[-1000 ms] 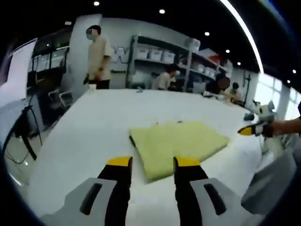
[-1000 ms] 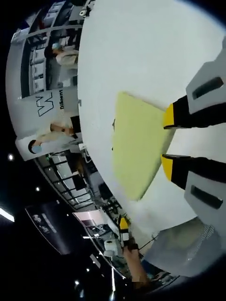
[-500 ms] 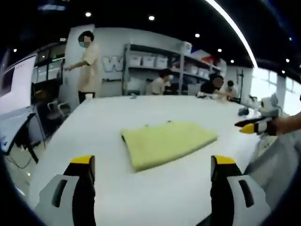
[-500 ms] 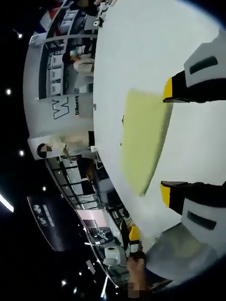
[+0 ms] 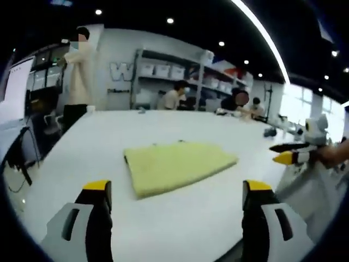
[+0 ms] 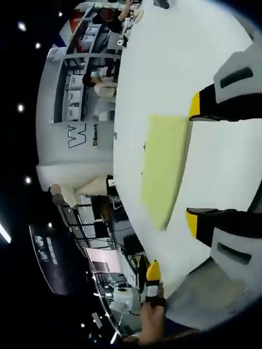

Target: Fold the garment on the visible template until the final outline fits inside the template.

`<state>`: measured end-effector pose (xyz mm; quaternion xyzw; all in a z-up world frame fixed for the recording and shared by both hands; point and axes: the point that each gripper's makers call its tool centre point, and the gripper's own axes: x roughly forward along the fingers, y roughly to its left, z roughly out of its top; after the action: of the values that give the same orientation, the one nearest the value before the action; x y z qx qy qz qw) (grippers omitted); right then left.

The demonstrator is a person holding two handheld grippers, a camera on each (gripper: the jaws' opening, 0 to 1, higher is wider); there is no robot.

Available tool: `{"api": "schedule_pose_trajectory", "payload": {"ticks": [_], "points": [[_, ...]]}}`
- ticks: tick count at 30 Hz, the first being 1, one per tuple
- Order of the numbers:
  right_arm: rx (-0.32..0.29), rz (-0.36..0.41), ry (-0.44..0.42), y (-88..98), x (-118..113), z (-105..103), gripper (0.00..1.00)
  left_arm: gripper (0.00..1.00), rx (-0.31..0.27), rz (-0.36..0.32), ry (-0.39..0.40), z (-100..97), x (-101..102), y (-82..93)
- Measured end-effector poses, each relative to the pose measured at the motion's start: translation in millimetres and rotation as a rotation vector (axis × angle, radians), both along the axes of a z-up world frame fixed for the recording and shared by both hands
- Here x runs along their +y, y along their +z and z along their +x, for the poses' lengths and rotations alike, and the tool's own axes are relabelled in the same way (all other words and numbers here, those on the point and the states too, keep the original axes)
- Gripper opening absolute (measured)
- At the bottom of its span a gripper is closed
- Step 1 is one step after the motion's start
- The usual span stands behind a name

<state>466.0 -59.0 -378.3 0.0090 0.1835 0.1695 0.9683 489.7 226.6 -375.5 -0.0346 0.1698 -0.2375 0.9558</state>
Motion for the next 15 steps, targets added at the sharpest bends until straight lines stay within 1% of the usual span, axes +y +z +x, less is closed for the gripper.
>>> {"api": "schedule_pose_trajectory", "payload": {"ticks": [1,3,4,6,8,9,10,11,12,13,15], "points": [[-0.010,-0.006,-0.022,0.9,-4.4,1.2,0.57,0.93,-0.004,-0.012,0.008,0.4,0.1,1.8],[-0.011,-0.013,-0.025,-0.4,-4.5,1.6,0.54,0.91,-0.006,-0.021,0.026,1.8,3.3,2.5],[0.033,-0.066,-0.020,-12.3,-6.6,-0.4,0.55,0.90,-0.002,-0.023,0.035,2.5,6.0,1.9],[0.012,-0.067,-0.013,-13.4,-4.4,3.4,0.56,0.91,-0.002,-0.038,0.028,1.1,1.9,2.8],[-0.004,-0.077,-0.001,-7.6,-2.5,3.2,0.58,0.92,-0.008,-0.036,0.006,0.9,-3.3,3.8],[-0.011,-0.077,0.014,-6.0,-0.1,3.3,0.62,0.92,-0.005,-0.033,-0.007,1.2,-5.1,2.1],[-0.012,-0.071,0.019,-5.1,1.5,2.9,0.67,0.92,-0.001,-0.033,-0.012,1.2,-6.0,1.1],[-0.022,-0.046,0.007,-0.2,2.9,5.8,0.75,0.92,0.009,-0.032,-0.022,-0.7,-8.8,-0.4],[-0.034,-0.036,0.002,3.3,3.3,7.3,0.80,0.92,0.009,-0.029,-0.024,-0.8,-8.7,-0.5],[-0.062,-0.026,-0.009,9.3,2.7,10.3,0.84,0.92,0.006,-0.026,-0.023,-0.2,-7.4,-0.6],[-0.078,-0.021,-0.014,13.4,3.0,11.8,0.87,0.93,-0.003,-0.026,-0.020,-0.8,-8.2,2.0]]}}
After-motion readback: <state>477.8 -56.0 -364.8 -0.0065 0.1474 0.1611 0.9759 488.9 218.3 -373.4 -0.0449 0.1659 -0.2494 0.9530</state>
